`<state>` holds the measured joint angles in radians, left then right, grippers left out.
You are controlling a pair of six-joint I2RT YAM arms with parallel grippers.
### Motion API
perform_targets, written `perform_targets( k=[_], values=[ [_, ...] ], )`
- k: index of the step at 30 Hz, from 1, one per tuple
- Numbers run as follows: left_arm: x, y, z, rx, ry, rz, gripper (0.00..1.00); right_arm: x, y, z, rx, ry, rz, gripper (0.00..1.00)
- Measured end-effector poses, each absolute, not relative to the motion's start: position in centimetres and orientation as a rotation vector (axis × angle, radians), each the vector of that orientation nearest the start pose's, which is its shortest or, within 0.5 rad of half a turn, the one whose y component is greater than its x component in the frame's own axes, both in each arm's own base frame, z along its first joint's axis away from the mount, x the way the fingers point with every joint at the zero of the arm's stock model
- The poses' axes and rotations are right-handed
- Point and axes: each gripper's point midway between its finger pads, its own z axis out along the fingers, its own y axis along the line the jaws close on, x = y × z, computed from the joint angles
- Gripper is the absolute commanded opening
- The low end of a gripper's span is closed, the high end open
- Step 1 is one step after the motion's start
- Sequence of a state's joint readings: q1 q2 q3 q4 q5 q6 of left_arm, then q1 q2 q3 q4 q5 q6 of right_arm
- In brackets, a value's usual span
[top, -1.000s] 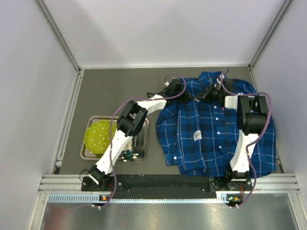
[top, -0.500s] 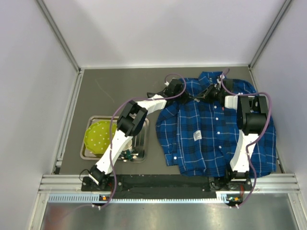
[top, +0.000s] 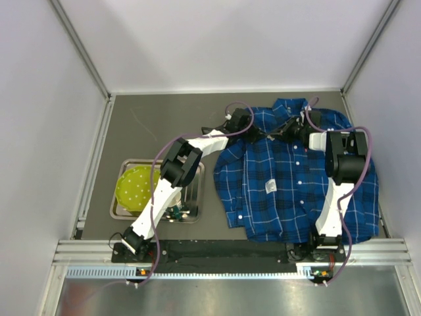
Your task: Remove the brooch from the garment
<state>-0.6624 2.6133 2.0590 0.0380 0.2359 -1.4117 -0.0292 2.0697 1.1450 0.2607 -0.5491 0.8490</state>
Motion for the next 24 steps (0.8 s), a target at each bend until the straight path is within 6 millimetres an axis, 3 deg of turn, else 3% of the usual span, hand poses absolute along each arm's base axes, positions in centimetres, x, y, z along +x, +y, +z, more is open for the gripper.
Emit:
perform_targets(
  k=[4,24],
  values=[
    [49.31,-48.75,4.65,-0.737,2.338,-1.371,0.00,49.01,10.31,3.42,0.702,2.235,1.035,0.02],
    [49.00,-48.80,4.60,-0.726,2.355,-1.381,0.00,48.58,10.05,3.27,0.754,2.273,0.975,0.02]
  ],
)
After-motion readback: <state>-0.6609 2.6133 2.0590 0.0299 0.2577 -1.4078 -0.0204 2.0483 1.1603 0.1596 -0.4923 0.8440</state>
